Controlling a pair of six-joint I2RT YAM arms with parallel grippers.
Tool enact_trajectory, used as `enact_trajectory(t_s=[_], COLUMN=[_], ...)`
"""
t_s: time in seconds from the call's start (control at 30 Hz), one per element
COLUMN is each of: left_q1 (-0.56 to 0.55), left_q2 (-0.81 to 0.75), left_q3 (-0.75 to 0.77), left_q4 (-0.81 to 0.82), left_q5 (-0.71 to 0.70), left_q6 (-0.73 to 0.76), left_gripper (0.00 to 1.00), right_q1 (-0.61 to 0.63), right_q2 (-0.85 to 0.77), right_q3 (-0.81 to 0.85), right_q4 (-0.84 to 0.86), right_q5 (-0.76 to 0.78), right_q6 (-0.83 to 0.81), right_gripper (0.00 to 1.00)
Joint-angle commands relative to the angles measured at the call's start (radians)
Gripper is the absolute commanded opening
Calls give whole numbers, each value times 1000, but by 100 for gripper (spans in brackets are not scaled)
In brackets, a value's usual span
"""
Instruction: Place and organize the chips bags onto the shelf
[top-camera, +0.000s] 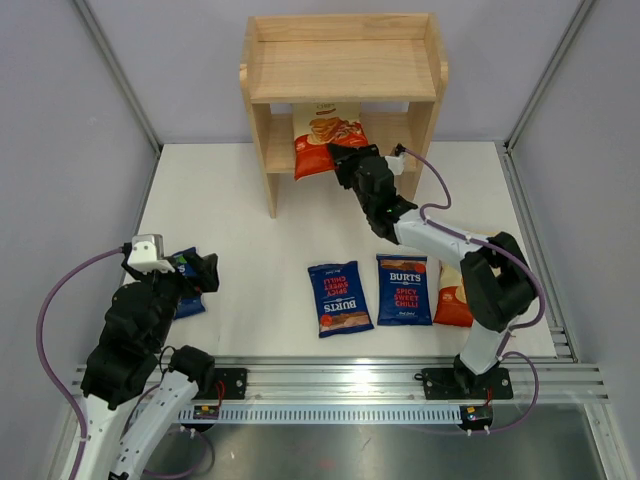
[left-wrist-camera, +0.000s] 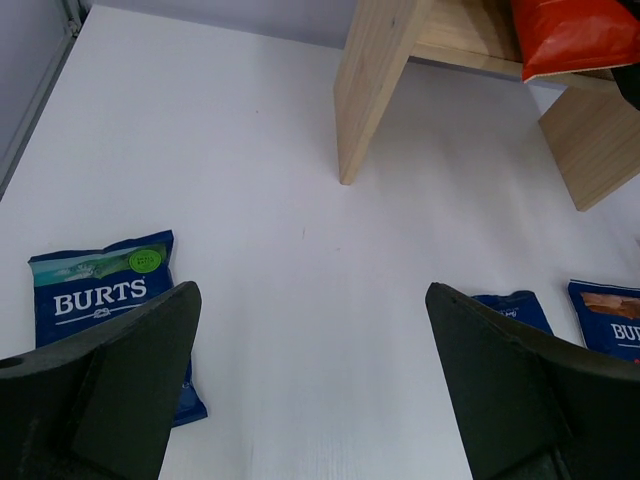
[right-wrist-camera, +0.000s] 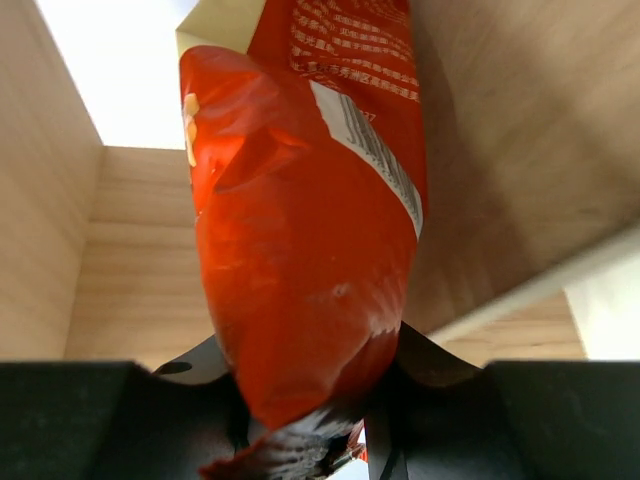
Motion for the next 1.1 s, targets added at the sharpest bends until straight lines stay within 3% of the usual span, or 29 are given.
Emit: enact_trajectory(t_s=[0.0, 0.5, 0.57, 0.63, 0.77, 0.87, 1.07], left_q1=[3, 2, 2, 3, 2, 3, 2], left_q2=[0, -25, -25, -26, -28, -26, -31], left_q3=[8, 5, 4, 4, 7, 8, 8], left_q4=[44, 43, 41, 40, 38, 37, 32], left_q5=[-47, -69, -69, -72, -72, -78, -84], left_q6=[8, 6, 6, 6, 6, 5, 3], left_gripper=[99, 99, 99, 99, 99, 99, 99], right_q1=[27, 137, 139, 139, 140, 140, 139], right_q2=[70, 263, 269, 257, 231, 219, 177], right_q3=[161, 433, 458, 455, 465, 487, 468], right_q4=[-148, -369, -404, -432, -524, -614, -696], right_q5=[88, 154, 154, 160, 171, 178, 169], right_q6=[74, 140, 140, 149, 119, 97, 86], right_gripper=[17, 19, 24, 39, 54, 76, 85])
